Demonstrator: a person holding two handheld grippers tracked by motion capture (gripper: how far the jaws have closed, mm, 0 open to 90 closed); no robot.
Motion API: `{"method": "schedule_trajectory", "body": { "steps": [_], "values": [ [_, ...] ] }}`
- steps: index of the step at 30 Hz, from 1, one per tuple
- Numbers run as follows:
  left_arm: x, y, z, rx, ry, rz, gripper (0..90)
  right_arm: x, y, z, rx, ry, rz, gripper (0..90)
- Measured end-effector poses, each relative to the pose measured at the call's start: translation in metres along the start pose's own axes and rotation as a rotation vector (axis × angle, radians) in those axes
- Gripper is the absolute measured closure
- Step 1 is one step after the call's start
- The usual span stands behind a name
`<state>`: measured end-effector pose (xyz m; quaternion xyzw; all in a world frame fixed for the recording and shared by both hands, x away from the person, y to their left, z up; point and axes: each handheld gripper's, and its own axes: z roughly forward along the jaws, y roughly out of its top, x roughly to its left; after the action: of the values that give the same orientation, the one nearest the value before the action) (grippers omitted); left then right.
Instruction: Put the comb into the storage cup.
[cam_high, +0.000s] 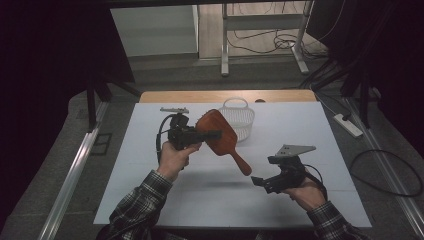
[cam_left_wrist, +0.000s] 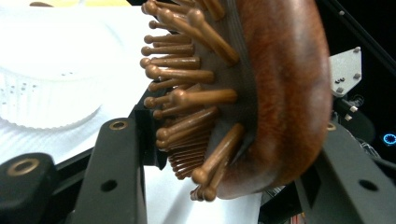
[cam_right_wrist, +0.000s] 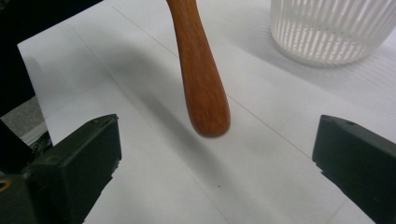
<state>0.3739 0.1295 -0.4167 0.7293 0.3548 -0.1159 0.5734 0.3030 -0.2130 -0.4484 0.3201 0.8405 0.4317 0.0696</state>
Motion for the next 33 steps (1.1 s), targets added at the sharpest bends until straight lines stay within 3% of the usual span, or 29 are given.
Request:
{"method": "schedule_trajectory", "body": {
  "steps": [4, 19, 33],
  "values": [
    [0.0, 0.004, -0.003, -0.007, 0.013, 0.007, 51.0, -0.002, -0.003, -0.003, 0.012, -0.022, -0.015, 0.0],
    [0.007, 0.016, -0.007, -0.029, 0.05, -0.006, 51.0, -0.008, -0.017, -0.018, 0.074, -0.054, -0.004, 0.0],
    [0.014, 0.03, -0.011, -0.052, 0.075, -0.019, 51.0, -0.015, -0.029, -0.037, 0.061, -0.113, 0.042, 0.0]
  ]
}}
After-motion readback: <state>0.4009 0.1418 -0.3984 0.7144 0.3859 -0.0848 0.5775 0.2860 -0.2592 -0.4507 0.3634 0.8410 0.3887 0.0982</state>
